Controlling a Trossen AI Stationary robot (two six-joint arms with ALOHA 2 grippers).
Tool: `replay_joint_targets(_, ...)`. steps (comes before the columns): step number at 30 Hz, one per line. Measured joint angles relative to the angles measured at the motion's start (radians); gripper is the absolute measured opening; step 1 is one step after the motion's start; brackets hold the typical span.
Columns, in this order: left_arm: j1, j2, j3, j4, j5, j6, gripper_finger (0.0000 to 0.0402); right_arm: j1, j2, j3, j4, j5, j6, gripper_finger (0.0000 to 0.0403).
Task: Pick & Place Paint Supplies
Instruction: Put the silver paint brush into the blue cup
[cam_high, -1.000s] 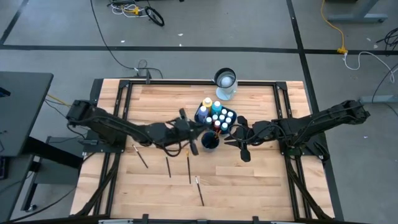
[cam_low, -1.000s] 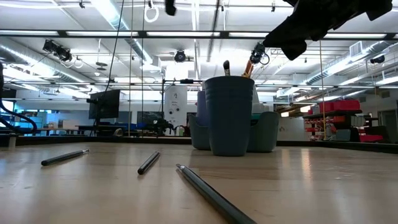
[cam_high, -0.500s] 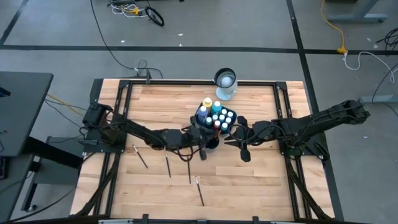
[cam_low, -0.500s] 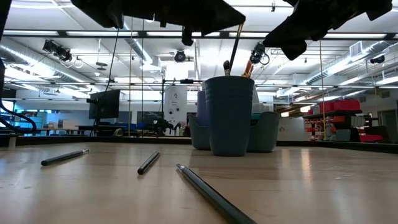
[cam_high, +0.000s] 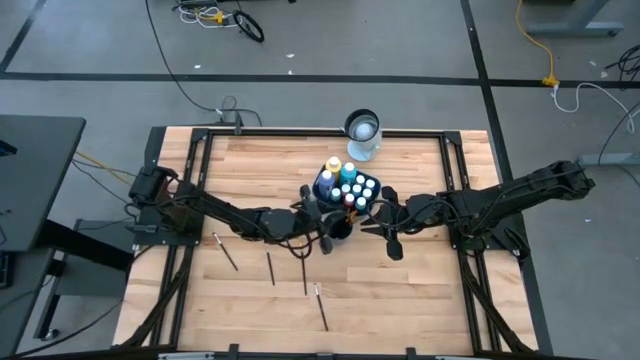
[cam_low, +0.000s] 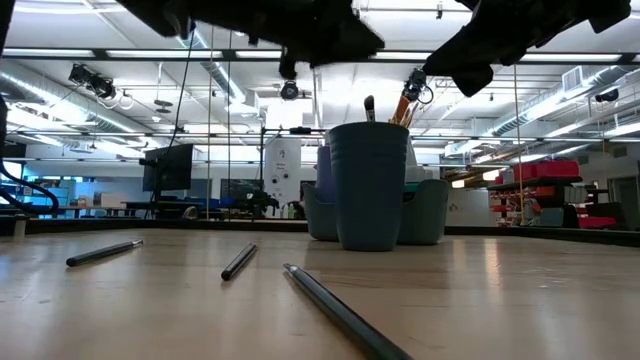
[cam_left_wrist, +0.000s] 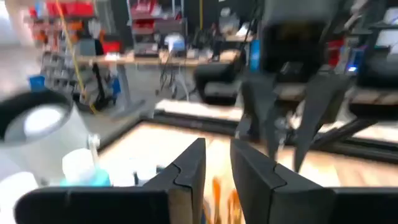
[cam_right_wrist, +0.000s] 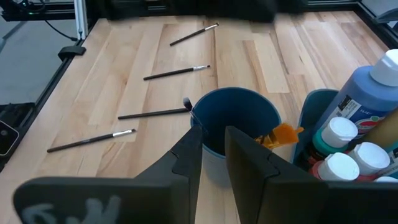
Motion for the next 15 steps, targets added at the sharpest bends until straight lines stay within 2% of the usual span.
replay_joint_targets(4, -0.026, -0.091, 0.000, -0.082, -0.042, 0.025, 0.0100, 0.000, 0.000, 0.000, 0.000, 0.000, 0.000, 0.0072)
replay_joint_targets(8, -0.050, -0.230, 0.001, -0.333, -0.126, -0.081, 0.0114, 0.000, 0.000, 0.000, -0.001, 0.000, 0.000, 0.0072)
replay_joint_targets(11, -0.058, -0.332, 0.002, -0.616, -0.155, -0.275, 0.0120, 0.000, 0.000, 0.000, -0.001, 0.000, 0.000, 0.0072)
replay_joint_targets(15, -0.049, -0.430, 0.002, -1.025, -0.088, -0.711, 0.0121, 0.000, 0.000, 0.000, -0.001, 0.000, 0.000, 0.0072)
